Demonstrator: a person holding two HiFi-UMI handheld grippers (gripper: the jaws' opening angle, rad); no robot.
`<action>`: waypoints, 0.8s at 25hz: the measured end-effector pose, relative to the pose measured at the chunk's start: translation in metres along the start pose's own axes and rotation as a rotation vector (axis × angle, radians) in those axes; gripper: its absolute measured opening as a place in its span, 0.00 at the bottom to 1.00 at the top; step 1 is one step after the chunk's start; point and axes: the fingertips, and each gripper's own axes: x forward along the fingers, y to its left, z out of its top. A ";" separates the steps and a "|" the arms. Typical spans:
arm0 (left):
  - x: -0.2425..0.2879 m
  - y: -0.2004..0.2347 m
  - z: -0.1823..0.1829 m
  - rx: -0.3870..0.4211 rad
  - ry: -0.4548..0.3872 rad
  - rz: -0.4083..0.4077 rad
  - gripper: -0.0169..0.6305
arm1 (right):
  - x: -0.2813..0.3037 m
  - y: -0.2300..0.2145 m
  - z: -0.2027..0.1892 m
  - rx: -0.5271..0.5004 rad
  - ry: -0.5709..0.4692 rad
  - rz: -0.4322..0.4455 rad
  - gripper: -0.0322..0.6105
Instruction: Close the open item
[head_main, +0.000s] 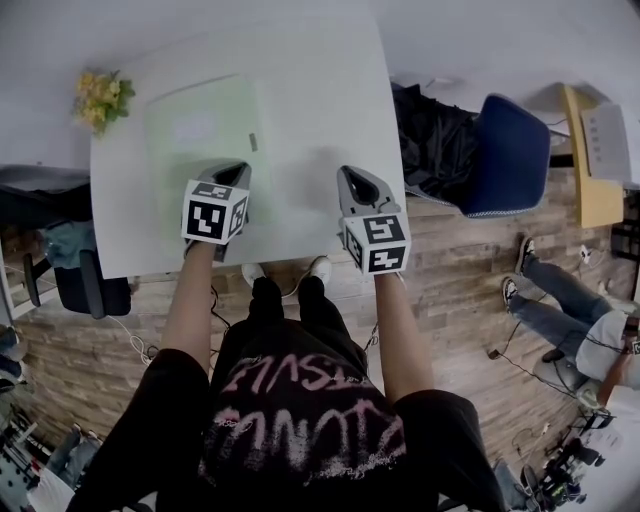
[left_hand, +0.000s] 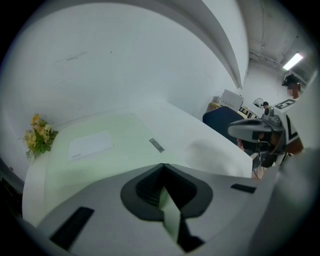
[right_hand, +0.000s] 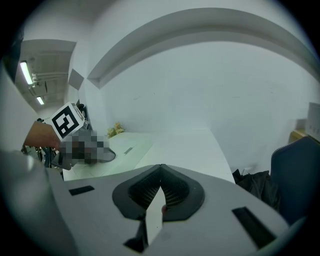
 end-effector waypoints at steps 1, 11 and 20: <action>0.001 0.000 0.000 -0.002 0.003 -0.003 0.03 | 0.001 0.001 -0.001 0.001 0.002 0.001 0.07; -0.004 -0.002 0.002 0.037 -0.023 0.000 0.03 | -0.001 0.006 0.004 0.010 -0.014 0.003 0.07; -0.028 0.004 0.013 -0.023 -0.144 0.015 0.03 | -0.003 0.020 0.013 -0.013 -0.032 0.023 0.07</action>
